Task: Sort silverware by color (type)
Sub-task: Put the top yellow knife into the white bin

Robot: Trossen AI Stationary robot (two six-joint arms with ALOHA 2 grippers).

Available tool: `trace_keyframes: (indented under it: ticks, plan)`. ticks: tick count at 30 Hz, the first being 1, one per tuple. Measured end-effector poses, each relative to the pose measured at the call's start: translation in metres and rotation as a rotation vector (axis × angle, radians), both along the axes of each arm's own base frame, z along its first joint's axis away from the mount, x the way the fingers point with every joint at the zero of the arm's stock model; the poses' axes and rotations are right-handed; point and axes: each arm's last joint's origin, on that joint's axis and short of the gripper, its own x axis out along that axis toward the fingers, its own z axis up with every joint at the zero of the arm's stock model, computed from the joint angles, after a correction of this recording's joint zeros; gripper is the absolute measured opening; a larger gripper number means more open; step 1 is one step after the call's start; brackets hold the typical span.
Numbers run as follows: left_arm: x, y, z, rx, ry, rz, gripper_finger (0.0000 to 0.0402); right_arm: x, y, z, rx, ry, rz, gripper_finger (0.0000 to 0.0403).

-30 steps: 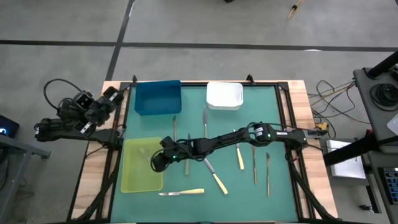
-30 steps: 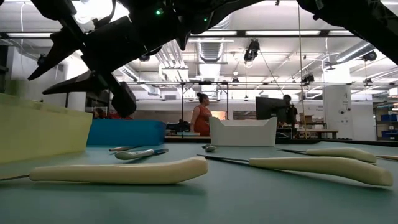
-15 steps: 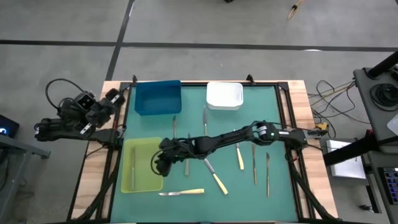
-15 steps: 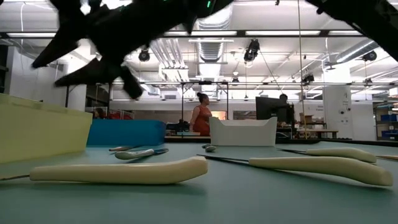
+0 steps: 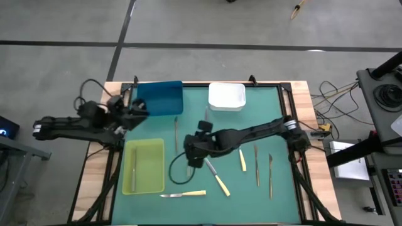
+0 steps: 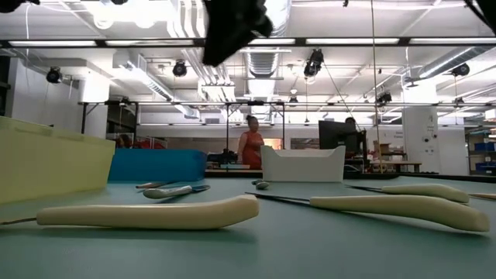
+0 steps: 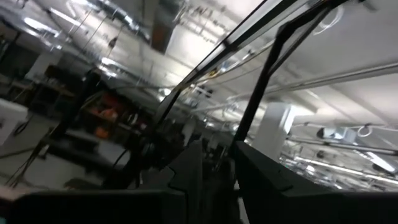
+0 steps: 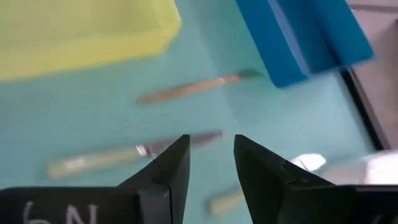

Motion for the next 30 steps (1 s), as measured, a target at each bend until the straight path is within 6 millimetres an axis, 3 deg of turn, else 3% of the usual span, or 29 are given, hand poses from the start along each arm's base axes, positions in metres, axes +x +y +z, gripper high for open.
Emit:
trace_keyframes:
  ticks: [7,20,30]
  plan:
    - [0.028,0.001,-0.009,0.015,0.212,0.038,0.0077,-0.048,-0.005,0.008,0.045,-0.036,-0.038,0.0104]
    - [0.072,0.011,-0.021,0.246,1.012,0.325,0.0077,-0.123,-0.019,-0.034,0.242,-0.155,-0.283,0.0096]
    - [0.107,0.016,-0.039,0.485,1.177,0.343,0.0077,-0.157,-0.024,-0.054,0.442,-0.125,-0.446,0.0076]
